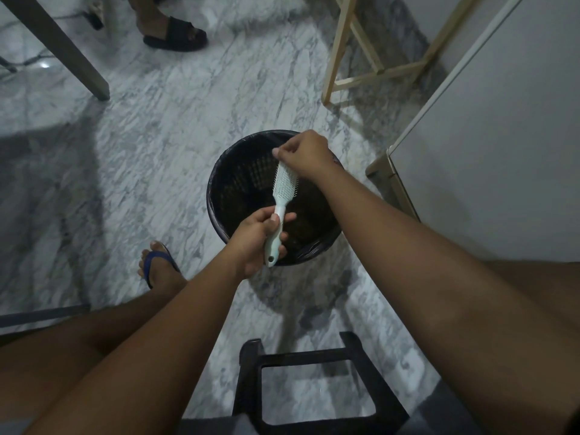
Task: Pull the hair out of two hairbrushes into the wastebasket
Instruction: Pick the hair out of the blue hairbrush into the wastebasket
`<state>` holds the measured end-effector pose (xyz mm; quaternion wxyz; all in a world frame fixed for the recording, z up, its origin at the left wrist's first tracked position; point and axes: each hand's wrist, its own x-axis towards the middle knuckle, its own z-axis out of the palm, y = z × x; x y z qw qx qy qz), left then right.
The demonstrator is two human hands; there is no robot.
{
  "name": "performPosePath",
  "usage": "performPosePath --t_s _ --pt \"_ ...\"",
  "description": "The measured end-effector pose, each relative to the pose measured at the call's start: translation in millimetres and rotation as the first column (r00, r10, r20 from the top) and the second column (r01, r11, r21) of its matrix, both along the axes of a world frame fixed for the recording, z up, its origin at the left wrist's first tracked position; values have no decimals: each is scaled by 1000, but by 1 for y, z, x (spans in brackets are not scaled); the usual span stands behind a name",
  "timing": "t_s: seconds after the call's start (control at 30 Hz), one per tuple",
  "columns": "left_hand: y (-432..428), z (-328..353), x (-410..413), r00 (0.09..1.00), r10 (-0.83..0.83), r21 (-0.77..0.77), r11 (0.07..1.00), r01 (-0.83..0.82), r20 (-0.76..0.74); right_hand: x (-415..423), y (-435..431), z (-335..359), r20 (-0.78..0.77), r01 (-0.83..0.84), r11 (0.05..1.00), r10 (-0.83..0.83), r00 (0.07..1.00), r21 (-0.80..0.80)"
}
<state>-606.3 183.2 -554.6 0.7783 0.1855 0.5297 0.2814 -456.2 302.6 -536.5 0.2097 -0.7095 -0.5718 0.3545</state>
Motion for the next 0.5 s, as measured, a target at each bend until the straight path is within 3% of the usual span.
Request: performPosePath --t_s 0.07,0.13,0.2,0.37,0.43,0.5 --pt "-1 2 -4 999 24 -16 1000 -23 45 1 3 1 -122 110 993 -114 986 -43" --pt "-2 5 -7 994 63 -37 998 -60 94 1 3 0 -427 269 943 -328 842 -194" --pt "-1 9 -10 986 109 -54 993 -103 124 4 -6 2 -581 251 916 -393 713 -313" --pt "5 17 -16 985 97 -79 993 -86 141 27 -34 -17 -490 -203 930 29 871 -306" --pt "6 22 -14 988 44 -82 996 -32 150 27 -31 -25 -267 -244 960 201 942 -138" --pt "6 25 -13 985 3 -76 997 10 173 23 -24 -25 -117 -176 984 178 977 23"
